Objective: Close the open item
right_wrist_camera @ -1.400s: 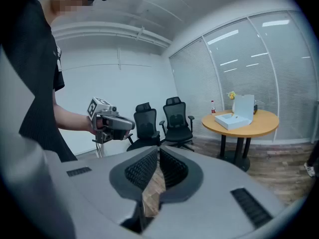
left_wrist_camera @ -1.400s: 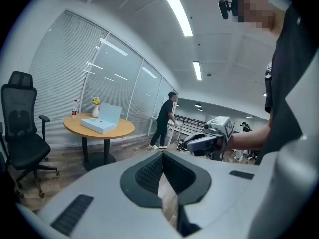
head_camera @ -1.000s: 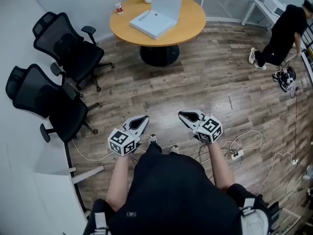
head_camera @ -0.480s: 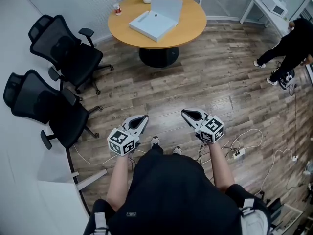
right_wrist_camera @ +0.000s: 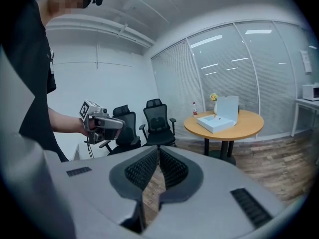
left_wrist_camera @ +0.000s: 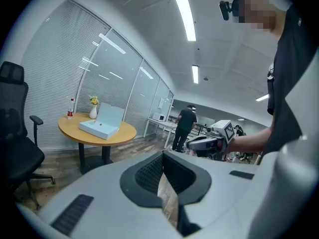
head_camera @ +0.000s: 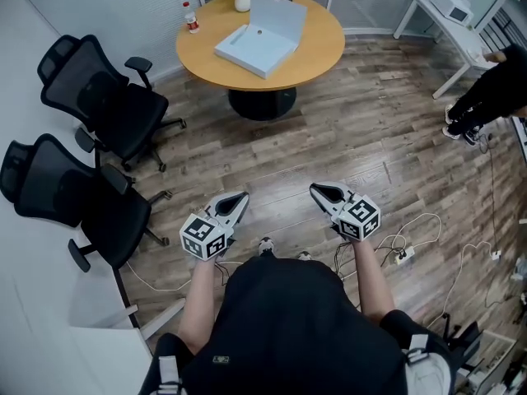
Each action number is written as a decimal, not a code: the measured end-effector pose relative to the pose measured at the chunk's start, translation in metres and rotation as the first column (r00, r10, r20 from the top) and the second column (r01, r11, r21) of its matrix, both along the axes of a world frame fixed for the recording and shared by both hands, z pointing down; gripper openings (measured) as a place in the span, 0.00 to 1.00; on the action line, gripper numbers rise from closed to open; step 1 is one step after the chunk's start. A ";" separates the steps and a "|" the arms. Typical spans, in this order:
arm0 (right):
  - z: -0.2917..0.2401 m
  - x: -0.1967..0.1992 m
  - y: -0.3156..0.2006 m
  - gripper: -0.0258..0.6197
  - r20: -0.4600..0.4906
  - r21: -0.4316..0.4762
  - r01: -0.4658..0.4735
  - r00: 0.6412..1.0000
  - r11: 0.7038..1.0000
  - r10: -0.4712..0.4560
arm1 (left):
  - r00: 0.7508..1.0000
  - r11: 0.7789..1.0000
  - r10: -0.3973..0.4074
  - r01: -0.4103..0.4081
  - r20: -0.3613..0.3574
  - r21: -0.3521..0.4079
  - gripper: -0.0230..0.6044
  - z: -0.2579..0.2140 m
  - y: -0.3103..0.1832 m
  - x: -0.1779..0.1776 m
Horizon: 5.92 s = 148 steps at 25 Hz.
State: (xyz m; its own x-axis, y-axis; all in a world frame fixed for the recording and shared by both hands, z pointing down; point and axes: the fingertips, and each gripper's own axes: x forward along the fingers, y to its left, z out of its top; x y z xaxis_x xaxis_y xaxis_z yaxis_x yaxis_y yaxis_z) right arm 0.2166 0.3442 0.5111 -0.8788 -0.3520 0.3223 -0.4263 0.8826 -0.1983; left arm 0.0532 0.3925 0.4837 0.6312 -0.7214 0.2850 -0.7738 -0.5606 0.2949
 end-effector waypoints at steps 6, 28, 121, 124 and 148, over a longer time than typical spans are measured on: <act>0.004 -0.027 -0.004 0.06 -0.028 0.013 -0.029 0.999 0.999 0.030 | 1.000 1.000 0.022 -0.022 -0.003 -0.002 0.05 0.003 -0.010 -0.034; 0.013 -0.050 -0.022 0.06 -0.085 0.024 -0.027 0.996 0.999 0.029 | 1.000 1.000 0.004 -0.004 -0.001 -0.008 0.05 0.007 -0.022 -0.068; 0.045 -0.144 -0.335 0.06 -0.135 -0.024 0.024 0.991 0.999 -0.027 | 0.995 0.995 -0.096 0.096 -0.004 -0.036 0.05 0.021 -0.323 -0.173; 0.046 -0.152 -0.337 0.06 -0.136 -0.021 -0.006 0.991 1.000 0.003 | 0.998 0.997 -0.068 0.068 -0.003 -0.037 0.05 0.024 -0.330 -0.182; 0.053 -0.199 -0.388 0.06 -0.186 -0.005 0.061 0.981 0.998 -0.060 | 0.994 0.993 -0.107 0.107 0.006 -0.051 0.05 0.032 -0.369 -0.233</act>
State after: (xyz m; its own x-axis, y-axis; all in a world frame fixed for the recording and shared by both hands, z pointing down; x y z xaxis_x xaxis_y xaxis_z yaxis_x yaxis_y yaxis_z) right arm 0.0174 -0.0438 0.5644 -0.8232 -0.3004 0.4818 -0.4013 0.9081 -0.1196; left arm -0.1794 0.0237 0.5154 0.5500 -0.7692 0.3252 -0.8296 -0.4586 0.3184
